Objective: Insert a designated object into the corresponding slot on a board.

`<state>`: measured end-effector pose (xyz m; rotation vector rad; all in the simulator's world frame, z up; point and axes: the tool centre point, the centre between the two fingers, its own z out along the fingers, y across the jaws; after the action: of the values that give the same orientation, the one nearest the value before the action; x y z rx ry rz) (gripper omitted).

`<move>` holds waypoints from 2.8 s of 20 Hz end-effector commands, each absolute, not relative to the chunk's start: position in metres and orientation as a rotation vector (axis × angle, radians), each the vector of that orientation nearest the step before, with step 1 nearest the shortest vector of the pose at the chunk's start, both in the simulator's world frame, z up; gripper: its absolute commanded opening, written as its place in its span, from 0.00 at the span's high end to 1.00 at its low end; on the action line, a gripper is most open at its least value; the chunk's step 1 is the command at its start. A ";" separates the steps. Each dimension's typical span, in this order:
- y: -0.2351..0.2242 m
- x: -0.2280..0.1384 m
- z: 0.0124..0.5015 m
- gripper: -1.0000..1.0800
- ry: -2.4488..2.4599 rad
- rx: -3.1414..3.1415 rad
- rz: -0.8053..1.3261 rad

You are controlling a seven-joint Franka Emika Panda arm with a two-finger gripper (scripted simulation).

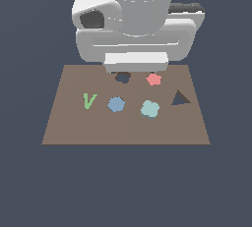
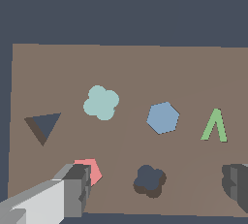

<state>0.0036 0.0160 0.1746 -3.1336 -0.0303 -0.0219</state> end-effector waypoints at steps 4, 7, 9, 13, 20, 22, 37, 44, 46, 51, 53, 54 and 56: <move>0.017 0.004 0.173 0.04 -0.023 -3.134 -0.022; 0.019 0.005 0.168 0.04 0.000 -3.134 -0.021; 0.022 0.006 0.163 0.04 0.023 -3.135 -0.020; 0.030 0.009 0.149 0.04 0.091 -3.135 -0.018; 0.050 0.021 0.109 0.04 0.281 -3.126 -0.011; 0.055 0.025 0.097 0.04 0.341 -3.121 -0.009; 0.075 0.045 0.050 0.04 0.568 -3.090 0.000; 0.075 0.045 0.040 0.04 0.566 -3.090 0.001; 0.076 0.045 0.034 0.04 0.567 -3.090 0.000; 0.075 0.045 0.030 1.00 0.568 -3.090 0.000; 0.075 0.045 0.030 1.00 0.568 -3.090 0.000; 0.075 0.045 0.030 1.00 0.568 -3.090 0.000; 0.075 0.045 0.030 1.00 0.568 -3.090 0.000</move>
<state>0.0453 0.0759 0.0305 -3.0897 0.5672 -0.0002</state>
